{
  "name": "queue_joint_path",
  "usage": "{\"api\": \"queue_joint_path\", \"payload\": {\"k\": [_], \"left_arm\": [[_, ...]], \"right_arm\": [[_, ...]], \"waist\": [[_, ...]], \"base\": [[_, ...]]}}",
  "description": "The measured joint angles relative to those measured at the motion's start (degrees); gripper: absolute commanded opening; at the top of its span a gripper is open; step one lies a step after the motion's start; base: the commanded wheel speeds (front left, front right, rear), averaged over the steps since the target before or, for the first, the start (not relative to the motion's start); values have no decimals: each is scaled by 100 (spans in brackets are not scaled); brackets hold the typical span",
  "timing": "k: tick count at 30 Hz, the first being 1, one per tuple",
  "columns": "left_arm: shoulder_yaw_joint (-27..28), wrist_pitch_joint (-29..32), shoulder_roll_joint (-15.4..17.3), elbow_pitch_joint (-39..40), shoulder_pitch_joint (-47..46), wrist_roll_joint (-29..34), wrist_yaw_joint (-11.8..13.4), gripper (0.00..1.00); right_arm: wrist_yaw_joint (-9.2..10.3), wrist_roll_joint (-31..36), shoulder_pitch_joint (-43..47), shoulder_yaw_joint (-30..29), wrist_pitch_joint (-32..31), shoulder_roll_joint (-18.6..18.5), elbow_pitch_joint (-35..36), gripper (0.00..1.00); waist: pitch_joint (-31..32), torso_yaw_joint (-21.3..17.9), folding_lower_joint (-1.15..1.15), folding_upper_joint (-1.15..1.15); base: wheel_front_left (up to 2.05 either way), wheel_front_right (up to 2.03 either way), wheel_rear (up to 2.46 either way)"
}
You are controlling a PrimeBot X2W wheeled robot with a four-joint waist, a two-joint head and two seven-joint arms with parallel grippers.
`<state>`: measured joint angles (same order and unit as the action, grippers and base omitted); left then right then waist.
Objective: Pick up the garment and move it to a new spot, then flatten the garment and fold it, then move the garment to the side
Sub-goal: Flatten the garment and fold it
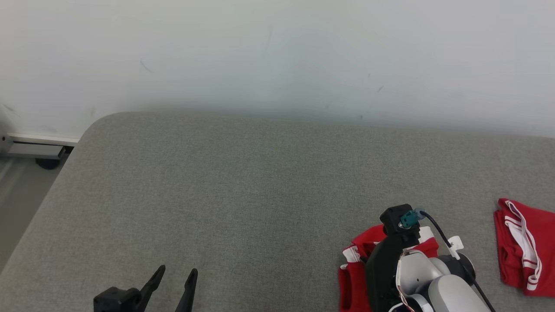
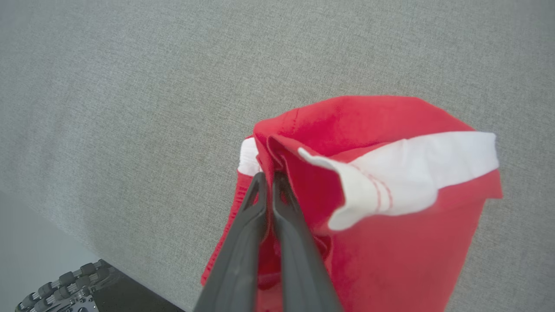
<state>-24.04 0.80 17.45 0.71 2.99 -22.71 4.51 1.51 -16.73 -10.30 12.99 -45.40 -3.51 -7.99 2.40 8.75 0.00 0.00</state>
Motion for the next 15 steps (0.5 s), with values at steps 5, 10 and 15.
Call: {"api": "queue_joint_path", "payload": {"k": [5,10,15], "left_arm": [[-3,0,0,1,0,0,0,100],[-8,0,-1,1,-1,0,0,100],[-14,1,-2,1,-2,0,0,100]], "right_arm": [[27,-110,-18,103,-7,4,-101,0],[83,-242,-107,237,-8,10,-172,0],[110,-348,-112,260,2,14,-215,100]], "waist": [[-10,25,1,0],[-19,51,1,0],[-18,70,1,0]], "base": [[0,0,0],[0,0,0],[0,0,0]]}}
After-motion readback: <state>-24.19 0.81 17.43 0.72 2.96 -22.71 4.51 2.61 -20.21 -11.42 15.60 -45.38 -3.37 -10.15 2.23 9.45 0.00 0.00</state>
